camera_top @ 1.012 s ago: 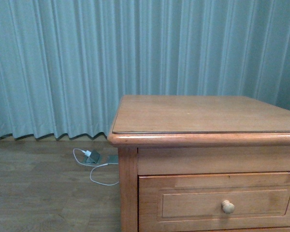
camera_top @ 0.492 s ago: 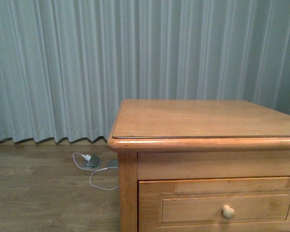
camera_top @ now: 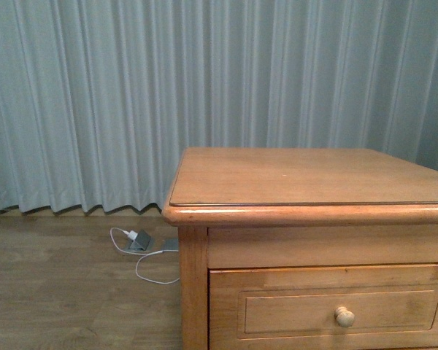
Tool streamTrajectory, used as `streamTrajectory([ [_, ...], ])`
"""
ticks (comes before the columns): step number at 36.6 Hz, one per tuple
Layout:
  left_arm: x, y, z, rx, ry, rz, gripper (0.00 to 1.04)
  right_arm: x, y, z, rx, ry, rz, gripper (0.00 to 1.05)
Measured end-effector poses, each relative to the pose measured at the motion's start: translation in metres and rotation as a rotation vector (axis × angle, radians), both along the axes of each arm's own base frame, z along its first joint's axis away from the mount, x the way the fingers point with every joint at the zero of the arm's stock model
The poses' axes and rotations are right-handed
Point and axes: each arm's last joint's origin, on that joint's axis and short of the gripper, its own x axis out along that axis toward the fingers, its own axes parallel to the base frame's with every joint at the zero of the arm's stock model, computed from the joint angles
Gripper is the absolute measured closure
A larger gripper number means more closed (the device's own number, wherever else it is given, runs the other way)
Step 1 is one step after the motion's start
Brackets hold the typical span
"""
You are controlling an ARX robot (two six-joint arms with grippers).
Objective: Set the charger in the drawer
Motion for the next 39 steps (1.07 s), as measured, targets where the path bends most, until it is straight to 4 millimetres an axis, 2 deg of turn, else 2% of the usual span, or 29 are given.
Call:
streamTrajectory([
  [12,0.000,0.000,0.000,0.000,0.000,0.000,0.06,-0.013,0.000,-0.003,0.000,0.003,0.000,1.03],
  [24,0.000,0.000,0.000,0.000,0.000,0.000,0.06,-0.013,0.000,-0.003,-0.003,0.005,0.000,1.02],
  [39,0.000,0.000,0.000,0.000,0.000,0.000,0.06,-0.013,0.000,-0.003,-0.002,0.005,0.000,0.37],
])
